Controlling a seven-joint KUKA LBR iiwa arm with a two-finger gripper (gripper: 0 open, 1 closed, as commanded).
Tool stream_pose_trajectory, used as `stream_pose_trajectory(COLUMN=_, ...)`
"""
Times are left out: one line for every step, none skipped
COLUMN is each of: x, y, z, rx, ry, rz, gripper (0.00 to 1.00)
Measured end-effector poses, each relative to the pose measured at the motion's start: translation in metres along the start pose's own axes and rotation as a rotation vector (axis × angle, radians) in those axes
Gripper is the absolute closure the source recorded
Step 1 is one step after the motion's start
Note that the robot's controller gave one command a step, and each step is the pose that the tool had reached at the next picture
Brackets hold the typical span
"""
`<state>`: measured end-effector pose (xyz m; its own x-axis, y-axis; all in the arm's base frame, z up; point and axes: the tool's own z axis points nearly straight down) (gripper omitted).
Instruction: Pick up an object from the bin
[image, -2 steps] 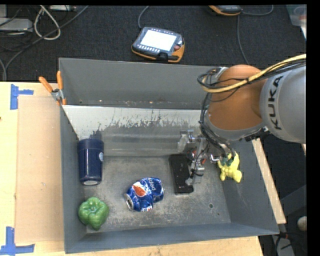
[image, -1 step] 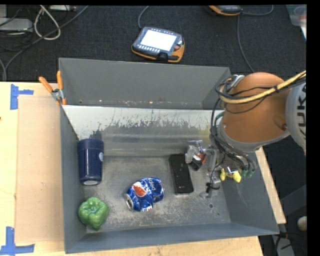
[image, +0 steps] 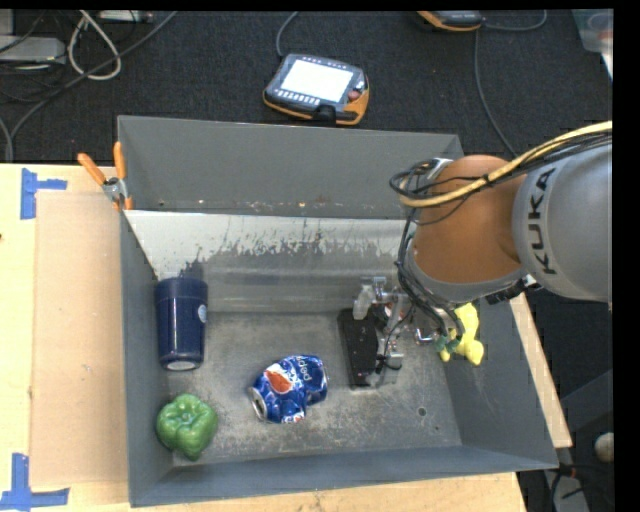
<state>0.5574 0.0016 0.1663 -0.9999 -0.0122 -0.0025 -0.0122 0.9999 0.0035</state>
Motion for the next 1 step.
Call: stream_pose_trajectory(x=0.0203, y=0.0489, z=-0.0230, rx=0.007, ry=-0.009, rz=-0.202, gripper=0.00)
